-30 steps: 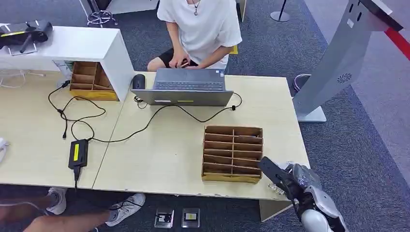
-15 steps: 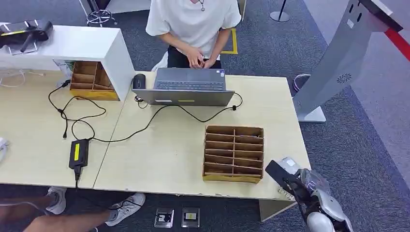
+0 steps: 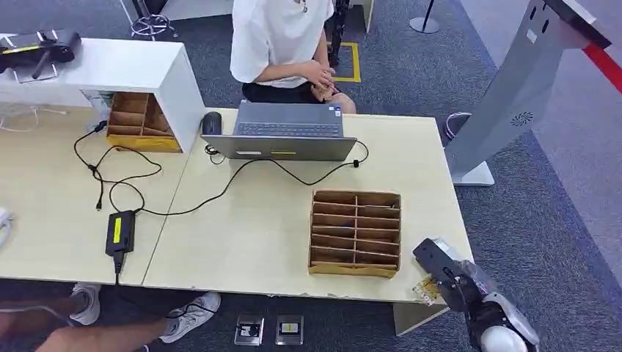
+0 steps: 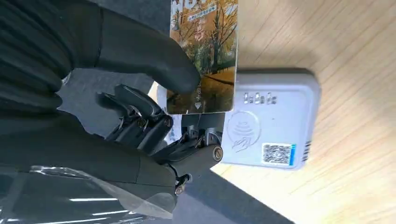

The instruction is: Pass the card to the sensor for recognition and then transmit it.

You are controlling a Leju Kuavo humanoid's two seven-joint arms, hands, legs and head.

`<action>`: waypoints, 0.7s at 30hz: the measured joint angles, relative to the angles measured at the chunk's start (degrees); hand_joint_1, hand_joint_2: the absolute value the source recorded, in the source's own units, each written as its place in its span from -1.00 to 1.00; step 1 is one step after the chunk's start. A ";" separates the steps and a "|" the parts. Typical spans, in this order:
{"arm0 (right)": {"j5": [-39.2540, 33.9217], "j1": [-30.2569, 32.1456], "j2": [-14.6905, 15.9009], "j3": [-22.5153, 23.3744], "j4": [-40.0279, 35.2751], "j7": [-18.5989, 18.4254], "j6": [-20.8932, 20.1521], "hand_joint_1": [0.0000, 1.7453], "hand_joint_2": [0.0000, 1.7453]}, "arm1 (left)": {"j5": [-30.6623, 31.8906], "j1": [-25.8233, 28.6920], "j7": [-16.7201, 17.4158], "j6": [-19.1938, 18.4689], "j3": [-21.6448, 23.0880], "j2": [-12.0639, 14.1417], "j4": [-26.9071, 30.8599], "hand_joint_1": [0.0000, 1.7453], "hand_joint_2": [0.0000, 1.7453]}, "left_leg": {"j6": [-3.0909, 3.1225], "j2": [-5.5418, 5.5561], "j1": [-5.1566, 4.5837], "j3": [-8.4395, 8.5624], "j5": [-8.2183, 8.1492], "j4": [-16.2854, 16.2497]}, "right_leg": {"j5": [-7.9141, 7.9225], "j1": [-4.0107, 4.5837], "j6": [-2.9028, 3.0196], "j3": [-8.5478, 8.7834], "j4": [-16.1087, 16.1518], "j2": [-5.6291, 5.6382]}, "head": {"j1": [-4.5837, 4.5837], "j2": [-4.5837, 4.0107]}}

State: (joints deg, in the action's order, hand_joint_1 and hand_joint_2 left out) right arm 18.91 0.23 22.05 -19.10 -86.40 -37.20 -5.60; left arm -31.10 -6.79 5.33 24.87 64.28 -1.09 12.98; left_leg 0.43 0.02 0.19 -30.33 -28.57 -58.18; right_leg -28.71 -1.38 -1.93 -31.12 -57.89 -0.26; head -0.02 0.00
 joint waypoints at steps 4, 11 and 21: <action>-5.32 -0.02 0.98 -0.39 -2.82 0.46 1.27 1.00 1.00 | 0.00 0.00 -0.33 -0.04 0.02 0.13 0.00 -1.00 -1.00 | 0.03 0.01 -0.02 -0.03 0.02 0.00 | 0.00 -0.02 0.00 0.00 0.00 -0.02 | 0.00 -0.02; -5.56 -0.94 2.08 -1.33 -5.49 0.46 2.40 1.00 1.00 | 0.31 -0.01 -0.37 -0.11 0.07 0.31 0.00 -1.00 -1.00 | 0.10 0.00 -0.04 -0.05 0.03 0.00 | 0.02 -0.04 -0.03 -0.01 0.00 -0.01 | -0.02 0.00; -0.47 -3.91 2.40 -2.29 -4.31 0.31 0.96 1.00 1.00 | 1.38 -0.04 -0.35 -0.09 0.11 0.31 0.00 -1.00 -1.00 | 0.19 0.01 -0.10 -0.08 0.07 0.00 | 0.06 -0.08 -0.08 -0.02 0.04 -0.02 | 0.00 -0.02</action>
State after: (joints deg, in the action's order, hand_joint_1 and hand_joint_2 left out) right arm 18.45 -3.68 24.46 -21.40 -90.71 -36.89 -4.63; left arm -29.73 -6.82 4.98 24.79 64.39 -0.79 12.98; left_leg 0.62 0.02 0.09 -30.41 -28.50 -58.19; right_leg -28.65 -1.46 -2.01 -31.14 -57.85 -0.28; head -0.02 -0.02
